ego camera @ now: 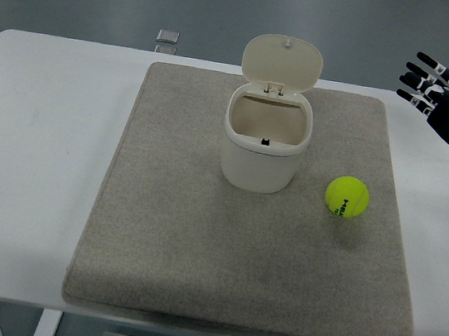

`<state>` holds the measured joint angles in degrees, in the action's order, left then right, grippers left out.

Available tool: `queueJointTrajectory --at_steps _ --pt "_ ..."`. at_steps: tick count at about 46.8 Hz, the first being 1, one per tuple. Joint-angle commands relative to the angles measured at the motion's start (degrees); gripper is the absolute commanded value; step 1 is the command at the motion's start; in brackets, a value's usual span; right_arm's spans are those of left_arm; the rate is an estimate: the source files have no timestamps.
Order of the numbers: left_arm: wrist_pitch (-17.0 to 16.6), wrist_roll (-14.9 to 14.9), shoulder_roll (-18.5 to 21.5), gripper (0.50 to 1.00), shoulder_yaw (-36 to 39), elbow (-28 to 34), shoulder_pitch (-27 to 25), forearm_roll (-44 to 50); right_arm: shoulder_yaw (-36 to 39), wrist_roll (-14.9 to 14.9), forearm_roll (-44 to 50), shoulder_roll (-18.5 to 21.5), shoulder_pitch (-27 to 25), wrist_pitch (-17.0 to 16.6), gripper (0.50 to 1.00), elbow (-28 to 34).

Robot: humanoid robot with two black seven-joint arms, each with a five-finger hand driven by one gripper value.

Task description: Pick up the tennis ball and place it in the box.

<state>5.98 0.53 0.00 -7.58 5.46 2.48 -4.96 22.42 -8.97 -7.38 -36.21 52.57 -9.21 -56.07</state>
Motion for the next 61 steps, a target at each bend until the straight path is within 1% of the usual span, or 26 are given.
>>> queueJointTrajectory --at_steps 1,23,30,40,54,61 --pt "-0.1 -0.2 0.0 0.992 -0.2 -0.1 0.1 0.0 0.0 0.0 0.0 0.0 0.0 0.0 0.915 0.0" --pt "0.0 -0.1 0.0 0.992 -0.2 0.1 -0.2 0.0 -0.2 0.1 0.2 -0.4 0.0 0.1 0.915 -0.1" --pt "0.0 -0.1 0.0 0.992 -0.2 0.0 -0.2 0.0 -0.2 0.1 0.2 -0.4 0.0 -0.5 0.915 -0.1" --pt "0.0 -0.1 0.0 0.992 -0.2 0.0 -0.2 0.0 -0.1 0.1 0.1 -0.3 0.0 -0.6 0.915 -0.1" --pt "0.0 -0.1 0.0 0.992 -0.2 0.0 -0.2 0.0 -0.1 0.0 -0.1 -1.0 0.0 -0.6 0.915 -0.1" --pt "0.0 -0.1 0.0 0.992 -0.2 0.0 -0.2 0.0 -0.1 0.0 0.0 -0.6 0.0 -0.5 0.915 -0.1"
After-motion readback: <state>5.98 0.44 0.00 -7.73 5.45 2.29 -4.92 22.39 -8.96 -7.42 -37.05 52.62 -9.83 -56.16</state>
